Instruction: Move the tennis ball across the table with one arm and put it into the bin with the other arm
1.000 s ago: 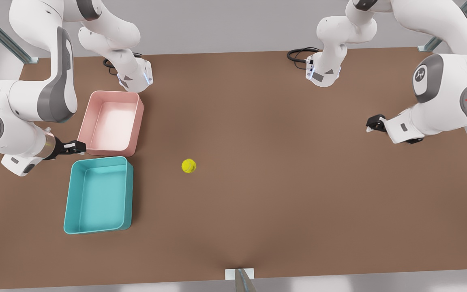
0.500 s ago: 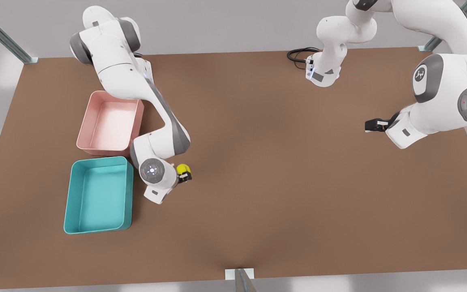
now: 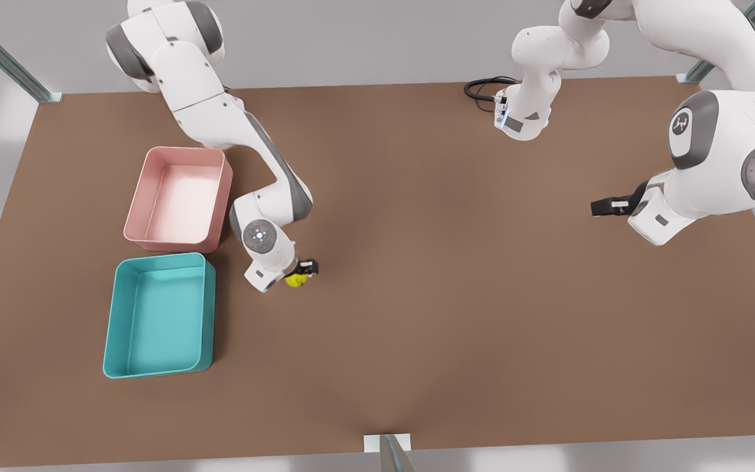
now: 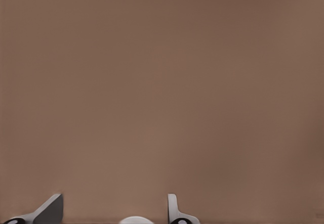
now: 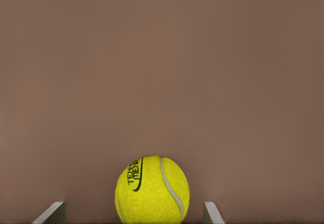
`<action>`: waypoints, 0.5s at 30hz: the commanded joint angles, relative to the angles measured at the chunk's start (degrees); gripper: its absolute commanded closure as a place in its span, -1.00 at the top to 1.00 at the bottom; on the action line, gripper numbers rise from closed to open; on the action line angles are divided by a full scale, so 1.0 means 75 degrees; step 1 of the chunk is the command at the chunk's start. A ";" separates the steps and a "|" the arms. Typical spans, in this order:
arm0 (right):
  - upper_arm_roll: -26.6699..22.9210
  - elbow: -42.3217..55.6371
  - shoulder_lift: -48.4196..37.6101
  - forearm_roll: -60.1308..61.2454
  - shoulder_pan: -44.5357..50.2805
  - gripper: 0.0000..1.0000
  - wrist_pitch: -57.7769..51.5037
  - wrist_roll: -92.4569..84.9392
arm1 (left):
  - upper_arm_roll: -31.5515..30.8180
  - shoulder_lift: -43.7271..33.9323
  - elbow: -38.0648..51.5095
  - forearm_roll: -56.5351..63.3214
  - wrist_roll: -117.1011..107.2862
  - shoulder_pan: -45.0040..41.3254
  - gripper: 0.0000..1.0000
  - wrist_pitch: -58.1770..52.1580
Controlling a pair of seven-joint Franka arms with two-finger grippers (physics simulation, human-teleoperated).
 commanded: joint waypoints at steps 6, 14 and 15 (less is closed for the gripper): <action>-0.0012 -0.0106 0.0268 0.0015 -0.0024 1.00 0.0682 0.1408 | -0.0002 -0.0006 -0.0012 0.0001 -0.0782 0.0000 1.00 -0.0067; -0.0012 -0.0106 0.0667 0.0015 -0.0012 1.00 0.0694 0.1396 | -0.0014 -0.0018 0.0000 0.0012 -0.0794 -0.0012 1.00 -0.0114; -0.0012 -0.0106 0.0702 0.0015 0.0000 1.00 0.0694 0.1396 | -0.0014 -0.0018 0.0000 0.0012 -0.0794 -0.0012 1.00 -0.0091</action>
